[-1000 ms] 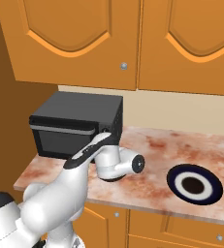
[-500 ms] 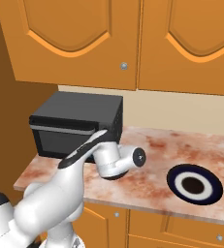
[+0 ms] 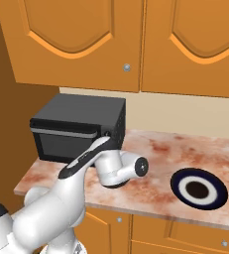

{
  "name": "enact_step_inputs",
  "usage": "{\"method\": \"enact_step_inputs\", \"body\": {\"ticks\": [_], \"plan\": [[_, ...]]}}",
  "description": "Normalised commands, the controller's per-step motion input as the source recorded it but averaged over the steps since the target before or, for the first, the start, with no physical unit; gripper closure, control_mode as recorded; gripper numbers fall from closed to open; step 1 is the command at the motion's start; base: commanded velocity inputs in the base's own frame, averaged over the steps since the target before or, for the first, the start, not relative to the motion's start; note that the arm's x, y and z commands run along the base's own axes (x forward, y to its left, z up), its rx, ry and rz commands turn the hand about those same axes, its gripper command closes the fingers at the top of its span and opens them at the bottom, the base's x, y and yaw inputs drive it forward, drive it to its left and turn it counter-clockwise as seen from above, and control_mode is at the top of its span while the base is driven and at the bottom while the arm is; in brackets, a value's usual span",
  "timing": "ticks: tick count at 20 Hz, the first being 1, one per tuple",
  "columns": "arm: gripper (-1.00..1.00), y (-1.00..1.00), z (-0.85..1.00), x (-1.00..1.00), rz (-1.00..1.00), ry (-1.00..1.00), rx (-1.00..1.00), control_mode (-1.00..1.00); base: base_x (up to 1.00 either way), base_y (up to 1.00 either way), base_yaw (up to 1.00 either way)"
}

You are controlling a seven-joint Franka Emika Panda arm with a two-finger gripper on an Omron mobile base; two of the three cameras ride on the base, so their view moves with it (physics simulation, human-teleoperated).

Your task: Pick up the bagel from the plate, place it on the toaster oven rack, close the door, and set the timer.

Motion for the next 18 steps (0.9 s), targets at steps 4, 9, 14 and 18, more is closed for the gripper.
{"method": "enact_step_inputs", "body": {"ticks": [4,9,14,18], "plan": [[-1.0,0.0,0.0,0.13,0.0,0.0,0.0,-1.0,0.0,0.0,0.0],[-1.0,0.0,0.0,0.22,0.0,0.01,0.0,-1.0,0.0,0.0,0.0],[-1.0,0.0,0.0,0.15,0.0,0.0,0.0,-1.0,0.0,0.0,0.0],[-1.0,0.0,0.0,0.1,0.0,0.0,0.0,-1.0,0.0,0.0,0.0]]}}
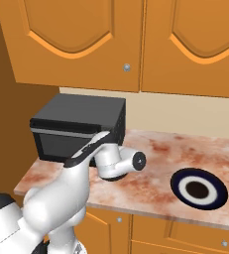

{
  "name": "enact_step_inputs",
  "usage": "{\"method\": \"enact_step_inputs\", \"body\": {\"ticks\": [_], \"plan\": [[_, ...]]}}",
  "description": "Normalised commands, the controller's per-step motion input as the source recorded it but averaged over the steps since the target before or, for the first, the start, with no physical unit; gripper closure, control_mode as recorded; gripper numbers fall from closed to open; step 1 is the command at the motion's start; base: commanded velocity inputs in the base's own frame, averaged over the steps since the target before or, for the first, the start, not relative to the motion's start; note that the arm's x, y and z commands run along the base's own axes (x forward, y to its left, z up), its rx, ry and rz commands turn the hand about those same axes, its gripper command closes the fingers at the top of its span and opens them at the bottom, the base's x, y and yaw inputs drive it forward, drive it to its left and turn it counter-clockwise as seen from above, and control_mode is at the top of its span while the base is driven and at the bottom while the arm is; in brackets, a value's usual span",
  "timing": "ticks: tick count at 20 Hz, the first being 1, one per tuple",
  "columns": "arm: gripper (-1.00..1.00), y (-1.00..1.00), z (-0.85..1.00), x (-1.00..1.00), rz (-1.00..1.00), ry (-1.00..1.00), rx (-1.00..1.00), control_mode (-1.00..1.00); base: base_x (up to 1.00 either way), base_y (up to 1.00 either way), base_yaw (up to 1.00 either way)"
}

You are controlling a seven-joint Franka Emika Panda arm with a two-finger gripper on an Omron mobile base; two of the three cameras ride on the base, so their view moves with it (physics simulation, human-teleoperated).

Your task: Pick up the bagel from the plate, place it on the toaster oven rack, close the door, and set the timer.

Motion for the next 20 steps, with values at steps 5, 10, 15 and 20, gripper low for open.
{"method": "enact_step_inputs", "body": {"ticks": [5,10,15,20], "plan": [[-1.0,0.0,-0.03,0.15,0.0,0.0,0.0,-1.0,0.0,0.0,0.0],[-1.0,0.0,-0.12,0.13,0.0,0.0,0.0,-1.0,0.0,0.0,0.0],[-1.0,0.0,-0.28,0.03,0.0,0.02,0.0,-1.0,0.0,0.0,0.0],[-1.0,0.0,-0.15,0.09,0.0,0.01,0.0,-1.0,0.0,0.0,0.0]]}}
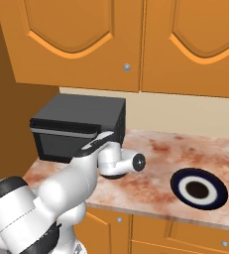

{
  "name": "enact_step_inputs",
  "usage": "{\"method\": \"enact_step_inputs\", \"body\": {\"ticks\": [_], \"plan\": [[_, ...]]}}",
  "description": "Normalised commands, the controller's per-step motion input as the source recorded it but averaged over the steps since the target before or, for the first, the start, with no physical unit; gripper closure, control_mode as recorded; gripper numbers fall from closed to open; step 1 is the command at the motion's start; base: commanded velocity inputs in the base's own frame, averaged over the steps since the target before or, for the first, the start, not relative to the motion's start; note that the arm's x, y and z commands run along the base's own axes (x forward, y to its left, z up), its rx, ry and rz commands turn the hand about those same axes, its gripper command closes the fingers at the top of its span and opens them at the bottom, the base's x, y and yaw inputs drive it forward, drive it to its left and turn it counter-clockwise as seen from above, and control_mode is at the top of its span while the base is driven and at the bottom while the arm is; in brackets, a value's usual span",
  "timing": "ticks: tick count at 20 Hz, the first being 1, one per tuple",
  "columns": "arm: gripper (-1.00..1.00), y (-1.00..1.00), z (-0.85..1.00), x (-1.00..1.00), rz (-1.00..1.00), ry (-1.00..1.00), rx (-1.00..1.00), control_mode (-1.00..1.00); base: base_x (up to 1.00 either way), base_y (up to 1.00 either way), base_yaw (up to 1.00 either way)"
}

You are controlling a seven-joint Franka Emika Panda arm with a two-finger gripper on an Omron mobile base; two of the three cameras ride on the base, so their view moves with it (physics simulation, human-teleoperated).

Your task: Pick up the bagel from the plate, place it on the toaster oven rack, close the door, and set the timer.

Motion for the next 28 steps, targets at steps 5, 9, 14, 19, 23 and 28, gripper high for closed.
{"method": "enact_step_inputs", "body": {"ticks": [5,9,14,19,23,28], "plan": [[-1.0,0.0,0.0,0.27,0.0,0.0,0.01,-1.0,0.0,0.0,0.0],[-1.0,0.0,0.03,0.29,0.0,0.0,0.02,-1.0,0.0,0.0,0.0],[-1.0,0.0,0.0,0.28,0.0,0.0,0.01,-1.0,0.0,0.0,0.0],[1.0,0.0,0.0,0.34,0.0,0.01,0.02,-1.0,0.0,0.0,0.0],[1.0,-0.21,0.14,0.15,0.0,0.0,0.11,-1.0,0.0,0.0,0.0],[1.0,-0.45,0.15,0.15,0.01,0.01,0.26,-1.0,0.0,0.0,0.0]]}}
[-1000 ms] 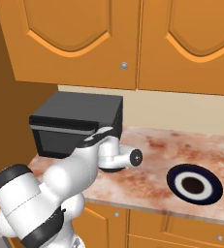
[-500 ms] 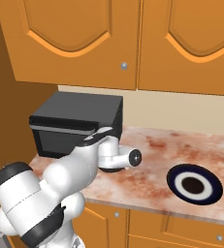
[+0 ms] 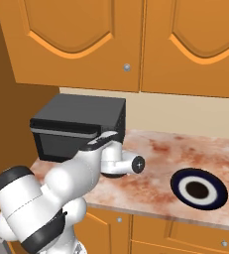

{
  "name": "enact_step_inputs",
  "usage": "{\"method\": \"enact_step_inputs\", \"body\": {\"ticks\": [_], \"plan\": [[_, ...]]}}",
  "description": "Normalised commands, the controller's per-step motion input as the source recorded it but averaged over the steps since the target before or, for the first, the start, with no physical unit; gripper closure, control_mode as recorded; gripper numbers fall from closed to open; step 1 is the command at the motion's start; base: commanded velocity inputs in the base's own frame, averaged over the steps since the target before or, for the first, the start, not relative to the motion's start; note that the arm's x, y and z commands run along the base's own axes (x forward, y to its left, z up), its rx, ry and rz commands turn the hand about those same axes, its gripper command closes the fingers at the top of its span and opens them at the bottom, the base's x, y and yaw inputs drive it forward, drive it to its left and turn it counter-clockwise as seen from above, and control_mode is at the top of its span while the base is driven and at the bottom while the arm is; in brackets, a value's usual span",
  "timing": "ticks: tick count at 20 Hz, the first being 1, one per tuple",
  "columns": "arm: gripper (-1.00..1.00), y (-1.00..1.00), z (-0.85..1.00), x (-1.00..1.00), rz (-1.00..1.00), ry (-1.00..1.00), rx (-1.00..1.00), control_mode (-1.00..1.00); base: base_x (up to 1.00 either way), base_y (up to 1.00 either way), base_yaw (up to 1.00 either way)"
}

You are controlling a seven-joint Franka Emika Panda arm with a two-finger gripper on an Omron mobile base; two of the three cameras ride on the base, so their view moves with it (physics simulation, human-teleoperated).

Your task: Pick up the bagel from the plate, place it on the toaster oven rack, close the door, and set the timer.

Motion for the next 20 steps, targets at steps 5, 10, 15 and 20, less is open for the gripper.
{"method": "enact_step_inputs", "body": {"ticks": [5,10,15,20], "plan": [[1.0,-0.59,0.12,0.12,0.05,0.03,0.35,-1.0,0.0,0.0,0.0],[1.0,-0.58,0.03,0.08,0.07,0.05,0.4,-1.0,0.0,0.0,0.0],[1.0,-0.55,0.0,0.0,0.05,0.05,0.4,-1.0,0.0,0.0,0.0],[1.0,-0.54,0.0,0.0,0.02,0.06,0.39,-1.0,0.0,0.0,0.0]]}}
